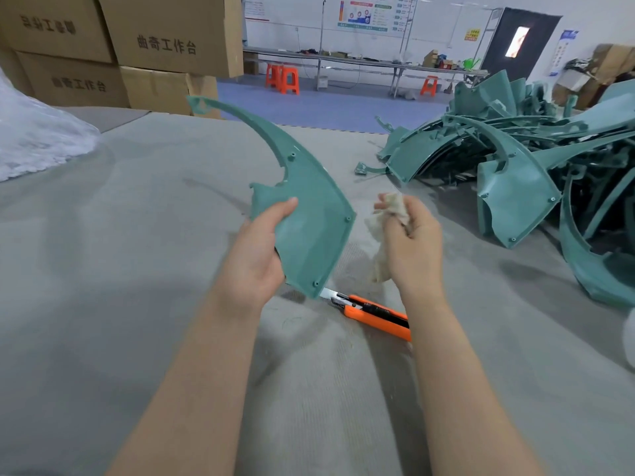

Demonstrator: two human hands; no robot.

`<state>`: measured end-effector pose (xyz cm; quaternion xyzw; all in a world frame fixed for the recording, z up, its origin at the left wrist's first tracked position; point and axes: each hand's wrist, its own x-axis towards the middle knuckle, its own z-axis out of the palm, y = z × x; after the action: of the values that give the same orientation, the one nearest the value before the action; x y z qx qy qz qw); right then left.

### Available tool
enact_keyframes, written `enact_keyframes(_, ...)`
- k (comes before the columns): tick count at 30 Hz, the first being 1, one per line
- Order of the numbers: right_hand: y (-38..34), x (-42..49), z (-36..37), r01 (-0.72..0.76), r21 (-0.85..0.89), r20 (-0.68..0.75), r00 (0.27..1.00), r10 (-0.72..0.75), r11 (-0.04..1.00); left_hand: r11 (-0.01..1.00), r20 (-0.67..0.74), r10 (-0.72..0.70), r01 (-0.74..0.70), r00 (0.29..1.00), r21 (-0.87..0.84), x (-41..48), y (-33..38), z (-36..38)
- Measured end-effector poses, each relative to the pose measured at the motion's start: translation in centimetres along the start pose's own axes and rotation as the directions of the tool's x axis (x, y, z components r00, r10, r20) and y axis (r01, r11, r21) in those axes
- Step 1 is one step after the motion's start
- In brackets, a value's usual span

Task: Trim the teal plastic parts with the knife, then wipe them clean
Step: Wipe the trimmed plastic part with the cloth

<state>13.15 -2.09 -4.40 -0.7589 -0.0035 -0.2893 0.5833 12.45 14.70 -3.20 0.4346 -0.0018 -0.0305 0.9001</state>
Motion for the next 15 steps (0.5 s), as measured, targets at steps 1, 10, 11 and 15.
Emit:
enact_keyframes(1, -0.2, 0.0, -0.2, -0.012, 0.028, -0.099, 0.995, 0.015, 1.0, 0.999, -0.011, 0.017, -0.016, 1.0, 0.05, 0.0, -0.1, 0.1)
enact_keyframes(10, -3.2, -4.8, 5.2, 0.27, -0.163, 0.378, 0.906, -0.193, 0.949, 0.98, 0.245, -0.129, 0.161, 0.961, -0.113, -0.5, -1.7, 2.2)
enact_keyframes(11, -2.9, -4.9, 5.4, 0.278, -0.182, 0.394, 0.899, -0.189, 0.943, 0.973, 0.256, -0.144, 0.184, 0.956, -0.139, -0.5, -1.8, 2.2)
enact_keyframes(15, -1.7, -3.3, 4.1, 0.186, -0.276, 0.254, 0.96, -0.115, 0.943, 0.985, 0.286, -0.168, 0.174, 0.943, 0.003, -0.3, -2.3, 2.0)
